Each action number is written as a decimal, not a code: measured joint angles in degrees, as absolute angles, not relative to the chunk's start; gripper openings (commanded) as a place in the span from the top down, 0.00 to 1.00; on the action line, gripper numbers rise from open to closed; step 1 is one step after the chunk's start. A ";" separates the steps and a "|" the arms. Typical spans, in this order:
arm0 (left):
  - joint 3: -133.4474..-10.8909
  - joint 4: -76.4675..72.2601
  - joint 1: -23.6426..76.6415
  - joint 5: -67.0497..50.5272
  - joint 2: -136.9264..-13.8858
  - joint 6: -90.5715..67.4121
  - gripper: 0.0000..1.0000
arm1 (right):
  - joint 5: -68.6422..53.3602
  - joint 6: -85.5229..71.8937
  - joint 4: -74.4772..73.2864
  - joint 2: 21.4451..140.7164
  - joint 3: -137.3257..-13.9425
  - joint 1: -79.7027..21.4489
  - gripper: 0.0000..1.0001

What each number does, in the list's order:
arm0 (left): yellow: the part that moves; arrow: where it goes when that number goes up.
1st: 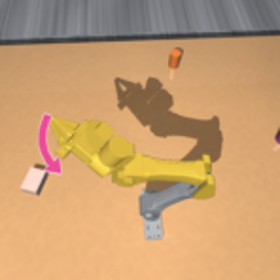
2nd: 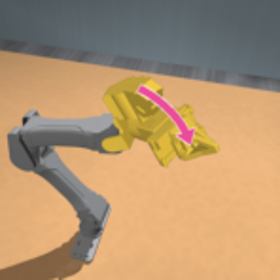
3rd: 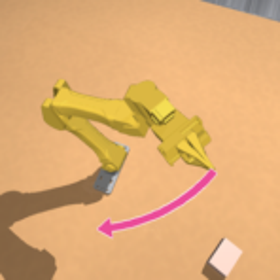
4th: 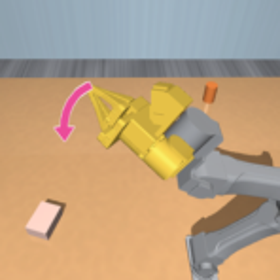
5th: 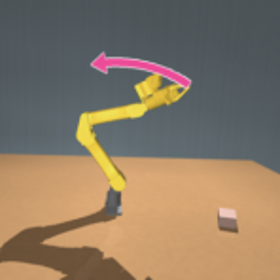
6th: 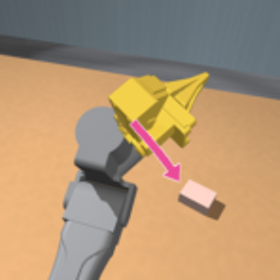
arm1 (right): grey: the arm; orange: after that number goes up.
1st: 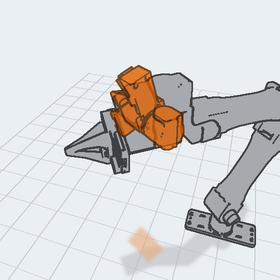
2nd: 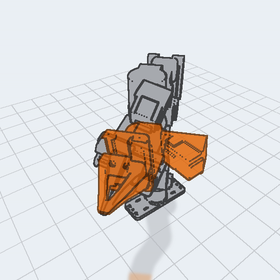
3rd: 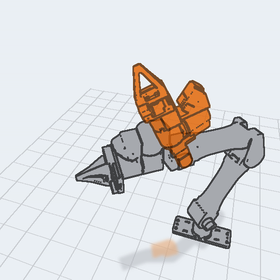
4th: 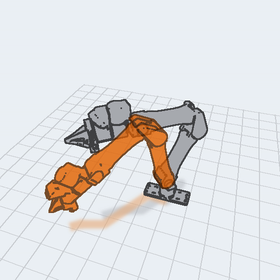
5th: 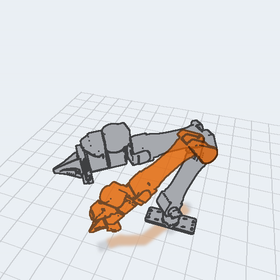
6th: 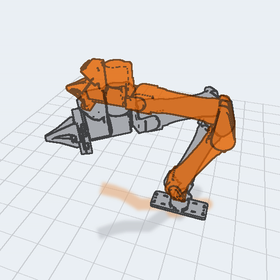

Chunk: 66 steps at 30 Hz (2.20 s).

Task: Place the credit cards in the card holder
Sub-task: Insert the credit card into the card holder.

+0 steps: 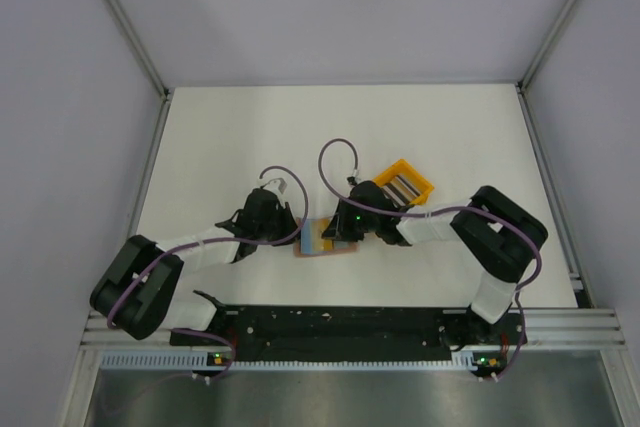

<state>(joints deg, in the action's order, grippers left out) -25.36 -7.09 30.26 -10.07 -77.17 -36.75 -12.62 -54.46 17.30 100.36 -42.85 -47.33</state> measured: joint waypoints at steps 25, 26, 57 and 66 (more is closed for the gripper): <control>-24.95 -7.92 30.26 -10.04 -77.14 -37.60 1.00 | -9.63 -45.30 5.58 99.11 -48.18 -49.01 0.66; -24.95 -7.94 30.24 -10.04 -77.14 -37.60 1.00 | -9.96 -45.28 5.87 99.20 -48.18 -49.01 0.66; -24.71 -8.54 30.24 -10.13 -77.14 -37.58 1.00 | -10.68 -44.49 9.45 100.01 -48.77 -50.17 0.69; -25.02 -7.57 30.24 -10.09 -76.97 -37.28 1.00 | -3.66 -41.10 3.77 91.90 -48.75 -50.39 0.63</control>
<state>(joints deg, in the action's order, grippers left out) -25.02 -7.57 30.24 -10.09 -76.97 -37.28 -3.66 -41.10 3.77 91.90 -48.75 -50.39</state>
